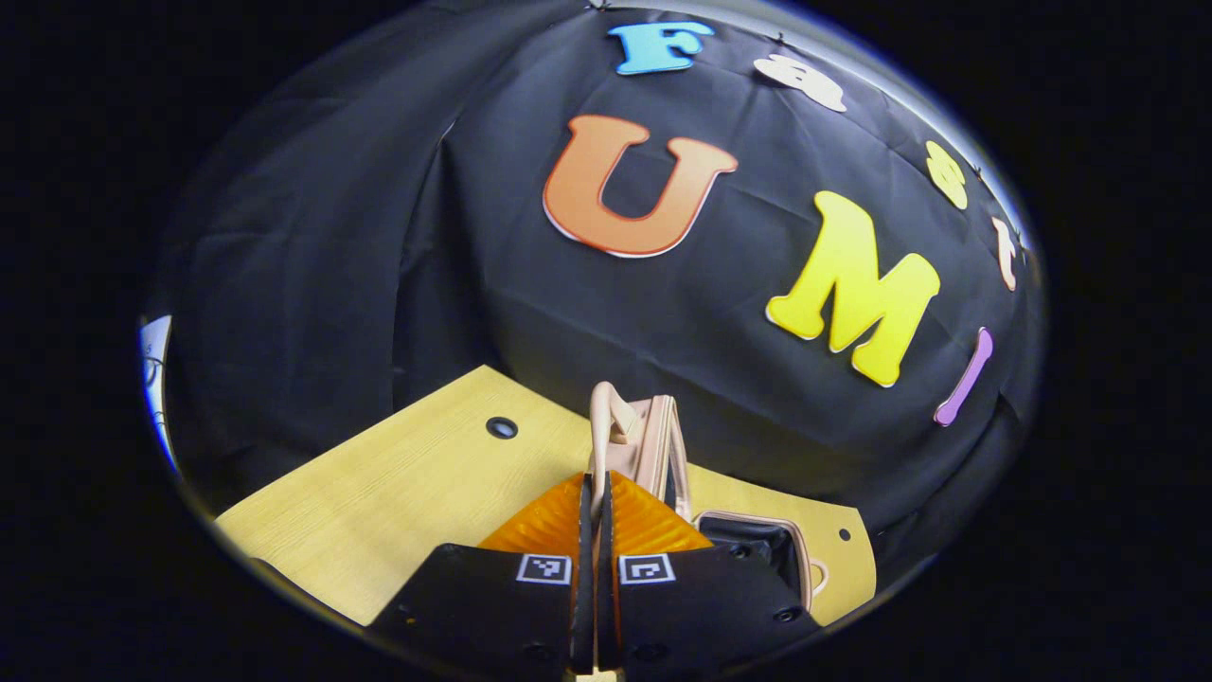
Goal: First open the suitcase, pack the skin care products into it, and then close the suitcase.
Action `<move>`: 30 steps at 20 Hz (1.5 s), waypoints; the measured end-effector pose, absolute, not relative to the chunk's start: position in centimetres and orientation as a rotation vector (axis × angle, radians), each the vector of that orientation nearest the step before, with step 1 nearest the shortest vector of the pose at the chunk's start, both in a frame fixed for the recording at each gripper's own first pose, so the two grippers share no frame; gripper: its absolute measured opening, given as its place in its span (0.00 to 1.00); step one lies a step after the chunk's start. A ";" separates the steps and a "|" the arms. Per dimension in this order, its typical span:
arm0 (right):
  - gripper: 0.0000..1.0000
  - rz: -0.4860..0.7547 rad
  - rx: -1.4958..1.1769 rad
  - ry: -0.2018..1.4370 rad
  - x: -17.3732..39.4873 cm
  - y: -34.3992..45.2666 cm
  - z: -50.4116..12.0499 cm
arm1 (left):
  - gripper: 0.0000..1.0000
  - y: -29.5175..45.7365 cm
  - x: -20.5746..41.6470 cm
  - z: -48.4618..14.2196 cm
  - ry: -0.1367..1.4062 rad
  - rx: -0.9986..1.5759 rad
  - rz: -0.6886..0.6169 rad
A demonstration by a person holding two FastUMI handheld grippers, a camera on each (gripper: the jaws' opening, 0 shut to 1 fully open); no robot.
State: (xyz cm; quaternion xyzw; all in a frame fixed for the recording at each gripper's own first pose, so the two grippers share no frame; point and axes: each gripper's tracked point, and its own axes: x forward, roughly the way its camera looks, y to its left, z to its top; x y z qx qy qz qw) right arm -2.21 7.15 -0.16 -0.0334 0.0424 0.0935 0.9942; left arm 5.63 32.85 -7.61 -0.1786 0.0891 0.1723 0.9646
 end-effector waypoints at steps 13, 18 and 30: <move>0.78 0.245 -0.063 0.083 1.4 -2.2 -0.9 | 0.05 10.2 10.5 -5.8 0.106 0.042 0.370; 0.80 0.256 -0.062 0.099 1.8 -5.2 -1.7 | 0.05 2.9 12.9 -10.6 0.175 0.071 0.328; 0.80 0.166 -0.012 0.197 3.0 -11.4 -5.6 | 0.06 -4.5 16.9 -23.8 0.427 0.291 0.224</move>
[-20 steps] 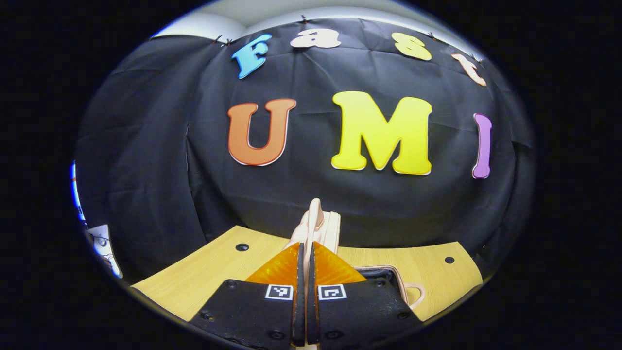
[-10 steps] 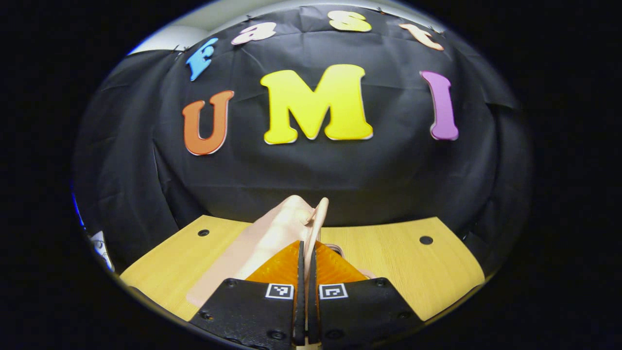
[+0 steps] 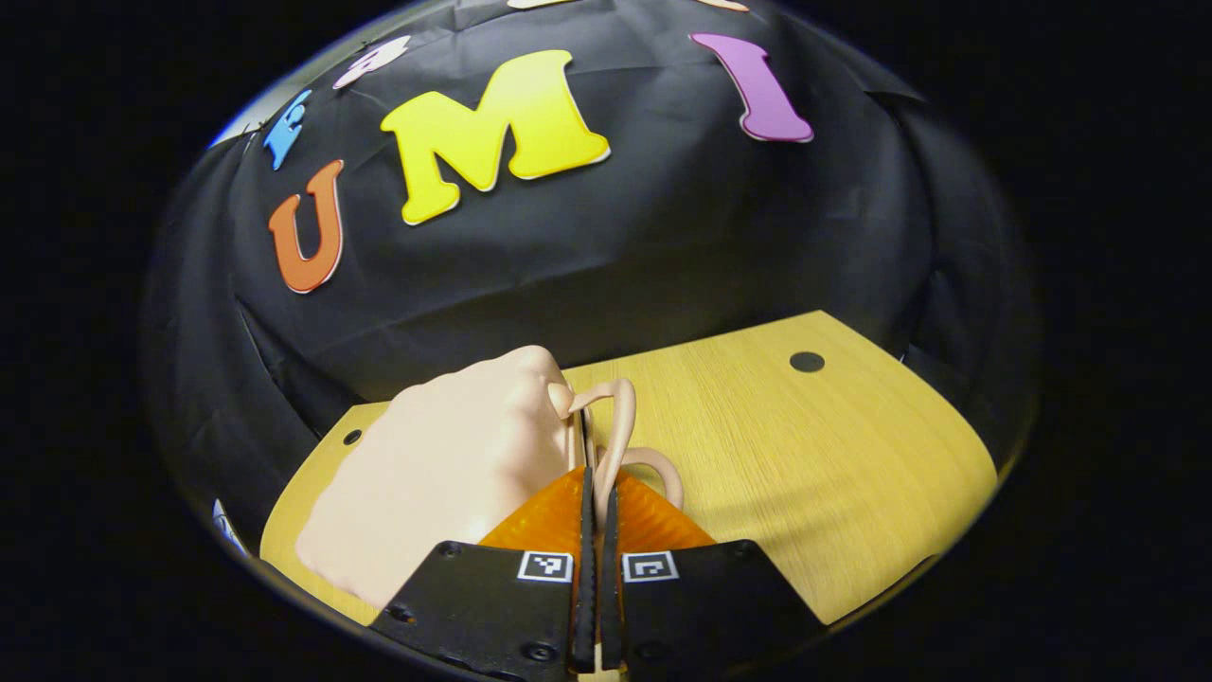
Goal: First open the suitcase, pack the skin care products into it, and then close the suitcase.
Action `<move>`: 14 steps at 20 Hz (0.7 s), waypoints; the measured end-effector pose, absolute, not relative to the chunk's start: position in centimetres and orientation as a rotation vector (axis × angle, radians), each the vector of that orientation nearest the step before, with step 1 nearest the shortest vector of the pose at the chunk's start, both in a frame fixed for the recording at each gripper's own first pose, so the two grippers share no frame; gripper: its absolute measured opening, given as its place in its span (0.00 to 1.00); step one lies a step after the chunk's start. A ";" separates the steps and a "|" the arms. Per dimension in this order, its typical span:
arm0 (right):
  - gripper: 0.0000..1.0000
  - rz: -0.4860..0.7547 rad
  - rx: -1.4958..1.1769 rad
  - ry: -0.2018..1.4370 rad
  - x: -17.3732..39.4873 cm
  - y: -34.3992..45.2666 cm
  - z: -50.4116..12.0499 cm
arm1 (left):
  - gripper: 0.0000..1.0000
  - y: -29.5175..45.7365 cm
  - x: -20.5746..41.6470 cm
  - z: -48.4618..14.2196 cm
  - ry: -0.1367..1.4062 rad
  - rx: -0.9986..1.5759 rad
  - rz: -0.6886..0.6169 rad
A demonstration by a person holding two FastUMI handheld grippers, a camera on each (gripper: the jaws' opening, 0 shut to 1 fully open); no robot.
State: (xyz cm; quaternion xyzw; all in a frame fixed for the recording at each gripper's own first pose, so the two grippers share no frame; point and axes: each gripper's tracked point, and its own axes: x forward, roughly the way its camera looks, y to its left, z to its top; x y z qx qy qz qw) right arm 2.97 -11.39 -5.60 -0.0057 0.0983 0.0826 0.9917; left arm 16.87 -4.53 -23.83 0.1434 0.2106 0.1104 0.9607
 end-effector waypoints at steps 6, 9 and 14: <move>0.80 0.141 0.019 0.233 2.7 -12.2 -7.0 | 0.15 -5.7 17.4 -25.1 0.450 0.321 0.185; 0.80 0.126 0.025 0.229 2.8 -12.7 -7.0 | 0.48 -6.9 16.9 -24.9 0.466 0.231 0.141; 0.78 0.109 0.041 0.216 3.2 -11.3 -5.4 | 0.87 -5.6 14.0 -15.3 0.319 0.137 0.173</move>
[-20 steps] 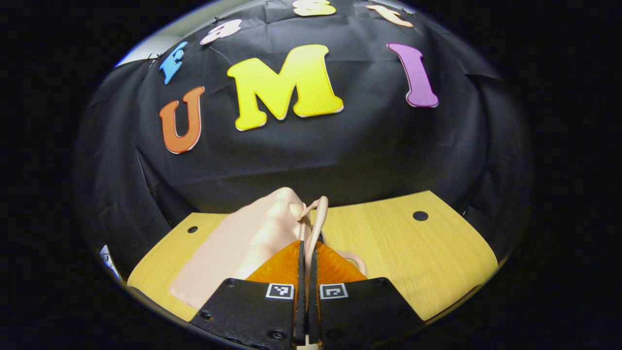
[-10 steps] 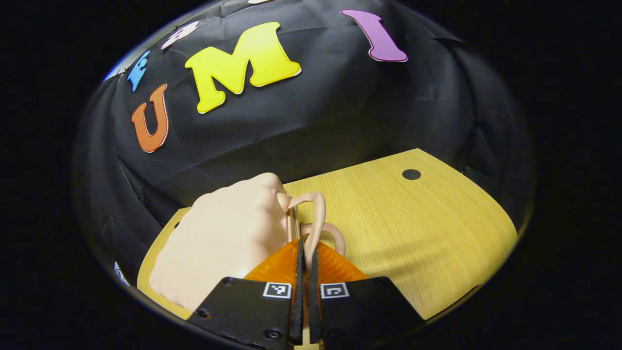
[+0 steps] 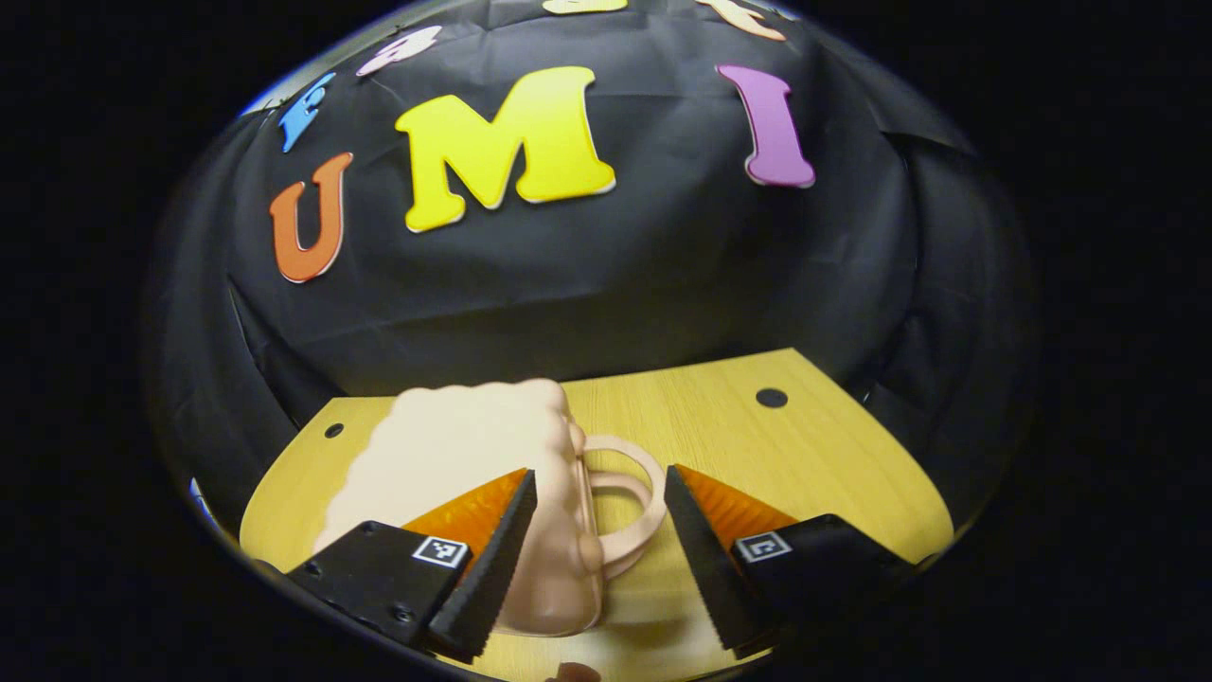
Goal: First open the suitcase, pack the skin care products into it, and then close the suitcase.
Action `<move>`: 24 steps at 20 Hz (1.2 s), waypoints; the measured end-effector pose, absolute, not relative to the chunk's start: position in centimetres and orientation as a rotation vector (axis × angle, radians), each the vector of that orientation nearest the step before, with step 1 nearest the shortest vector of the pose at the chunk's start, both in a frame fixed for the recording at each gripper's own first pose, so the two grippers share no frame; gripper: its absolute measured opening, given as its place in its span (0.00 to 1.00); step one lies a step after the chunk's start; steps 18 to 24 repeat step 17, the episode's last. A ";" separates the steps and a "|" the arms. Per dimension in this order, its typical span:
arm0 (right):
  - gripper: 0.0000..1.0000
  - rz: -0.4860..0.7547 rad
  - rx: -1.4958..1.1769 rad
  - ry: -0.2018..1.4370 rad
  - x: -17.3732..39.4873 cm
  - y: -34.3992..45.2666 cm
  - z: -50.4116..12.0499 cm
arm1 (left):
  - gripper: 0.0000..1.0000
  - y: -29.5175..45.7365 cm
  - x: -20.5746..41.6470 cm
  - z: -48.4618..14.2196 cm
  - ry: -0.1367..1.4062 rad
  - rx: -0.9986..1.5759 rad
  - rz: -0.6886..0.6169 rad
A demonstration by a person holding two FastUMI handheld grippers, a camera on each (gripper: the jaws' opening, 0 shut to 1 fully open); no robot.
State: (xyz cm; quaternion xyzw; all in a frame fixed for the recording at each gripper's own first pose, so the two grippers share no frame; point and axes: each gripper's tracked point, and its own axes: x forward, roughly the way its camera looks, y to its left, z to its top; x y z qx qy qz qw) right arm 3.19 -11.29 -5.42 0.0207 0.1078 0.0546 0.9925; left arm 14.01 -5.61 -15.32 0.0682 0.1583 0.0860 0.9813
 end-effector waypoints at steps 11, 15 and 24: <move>0.80 0.159 0.009 0.088 -1.6 6.8 -1.1 | 0.98 5.0 -2.6 0.4 0.124 0.070 0.181; 0.80 0.207 -0.053 0.039 -5.1 13.0 -0.5 | 0.99 8.5 -8.1 -0.1 0.154 0.077 0.208; 0.79 0.234 -0.038 0.045 -6.7 15.2 -0.3 | 0.99 8.8 -10.0 0.1 0.136 0.051 0.187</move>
